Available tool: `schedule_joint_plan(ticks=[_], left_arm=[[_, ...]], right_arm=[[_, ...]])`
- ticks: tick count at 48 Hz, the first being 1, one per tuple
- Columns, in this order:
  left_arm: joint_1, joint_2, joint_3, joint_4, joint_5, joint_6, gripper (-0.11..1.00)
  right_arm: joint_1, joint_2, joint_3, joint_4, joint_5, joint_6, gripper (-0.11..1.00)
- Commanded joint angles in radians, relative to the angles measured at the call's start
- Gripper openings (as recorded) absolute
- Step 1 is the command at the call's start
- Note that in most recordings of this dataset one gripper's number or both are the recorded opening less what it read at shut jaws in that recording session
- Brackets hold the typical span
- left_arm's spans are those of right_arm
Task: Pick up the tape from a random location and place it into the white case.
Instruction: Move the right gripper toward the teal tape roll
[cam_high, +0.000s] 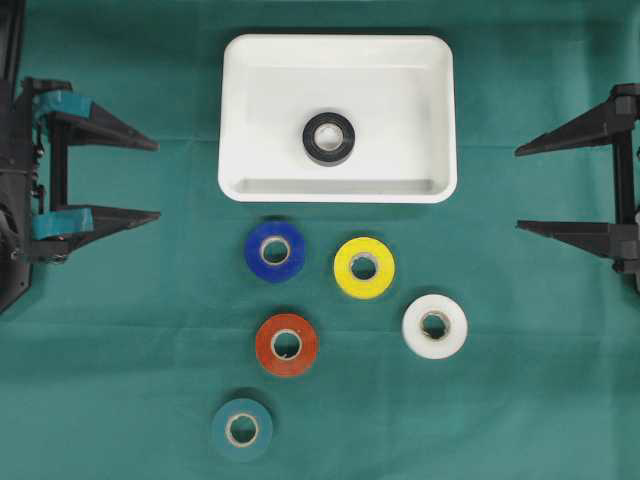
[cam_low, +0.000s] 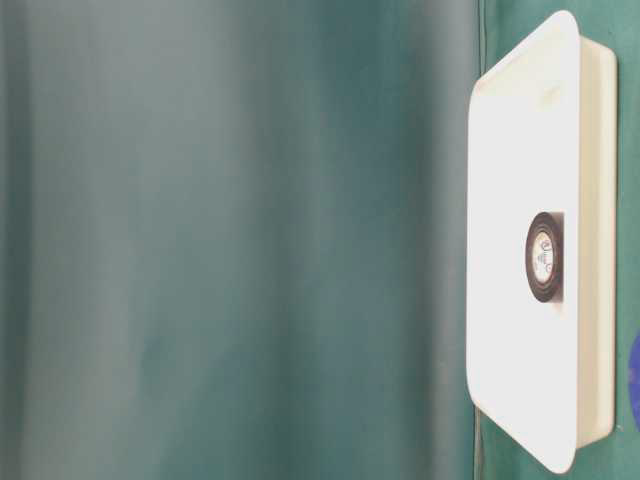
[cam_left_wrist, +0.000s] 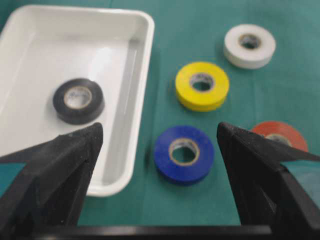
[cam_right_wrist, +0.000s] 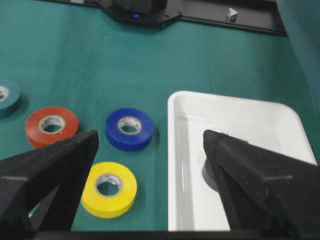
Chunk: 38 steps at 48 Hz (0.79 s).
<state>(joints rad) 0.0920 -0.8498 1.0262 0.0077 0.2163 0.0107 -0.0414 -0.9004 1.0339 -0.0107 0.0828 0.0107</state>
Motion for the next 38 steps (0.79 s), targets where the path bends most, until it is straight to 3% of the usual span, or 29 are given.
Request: schedule_joint_plan(ticks=[1, 9, 38], left_arm=[[0.002, 0.0, 0.025, 0.0, -0.066, 0.0, 0.89], [0.002, -0.002, 0.087, 0.0, -0.149, 0.0, 0.89], [0.002, -0.002, 0.092, -0.002, -0.153, -0.002, 0.89]], right_arm=[[-0.002, 0.009, -0.012, 0.003, -0.009, 0.002, 0.91], [-0.002, 0.014, -0.012, 0.003, -0.008, 0.002, 0.91], [-0.002, 0.023, -0.011, 0.014, -0.005, 0.005, 0.91]])
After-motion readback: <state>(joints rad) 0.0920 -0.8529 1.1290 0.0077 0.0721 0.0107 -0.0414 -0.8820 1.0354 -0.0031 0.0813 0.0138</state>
